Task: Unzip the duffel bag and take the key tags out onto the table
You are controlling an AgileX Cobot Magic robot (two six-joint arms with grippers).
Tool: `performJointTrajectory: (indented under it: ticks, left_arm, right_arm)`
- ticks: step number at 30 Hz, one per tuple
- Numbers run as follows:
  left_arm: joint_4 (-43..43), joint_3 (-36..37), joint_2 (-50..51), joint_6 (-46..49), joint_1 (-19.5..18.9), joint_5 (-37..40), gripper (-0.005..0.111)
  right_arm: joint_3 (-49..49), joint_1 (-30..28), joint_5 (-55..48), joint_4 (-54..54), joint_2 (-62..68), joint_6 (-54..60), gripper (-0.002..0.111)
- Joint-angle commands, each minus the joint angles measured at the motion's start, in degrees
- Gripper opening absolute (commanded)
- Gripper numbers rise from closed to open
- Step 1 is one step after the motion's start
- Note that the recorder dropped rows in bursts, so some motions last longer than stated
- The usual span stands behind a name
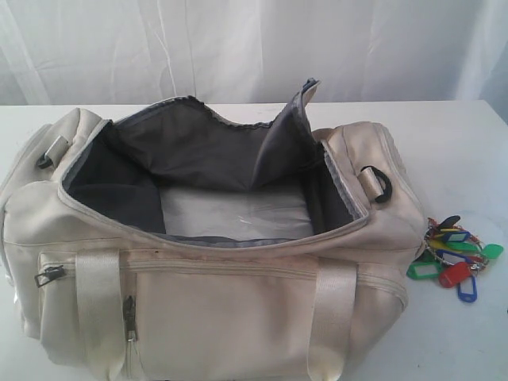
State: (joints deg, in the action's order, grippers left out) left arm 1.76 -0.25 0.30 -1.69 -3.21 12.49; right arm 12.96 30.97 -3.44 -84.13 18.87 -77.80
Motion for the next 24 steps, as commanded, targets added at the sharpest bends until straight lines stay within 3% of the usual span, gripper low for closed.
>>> performJointTrajectory:
  ticks: [1, 10, 24]
  left_arm:
    - [-1.29, 0.25, -0.3, -1.06, -0.11, -0.46, 0.0]
    - [-2.11, 0.25, -0.3, 4.45, -0.11, -0.73, 0.0]
    - [-2.11, 0.25, -0.3, 4.47, -0.11, -0.95, 0.0]
  right_arm:
    - [-0.12, -0.12, 0.18, -0.19, -0.23, 0.5, 0.0]
    - [-0.12, -0.12, 0.18, -0.19, -0.23, 0.5, 0.0]
    - [-0.12, -0.12, 0.18, -0.19, -0.23, 0.5, 0.0]
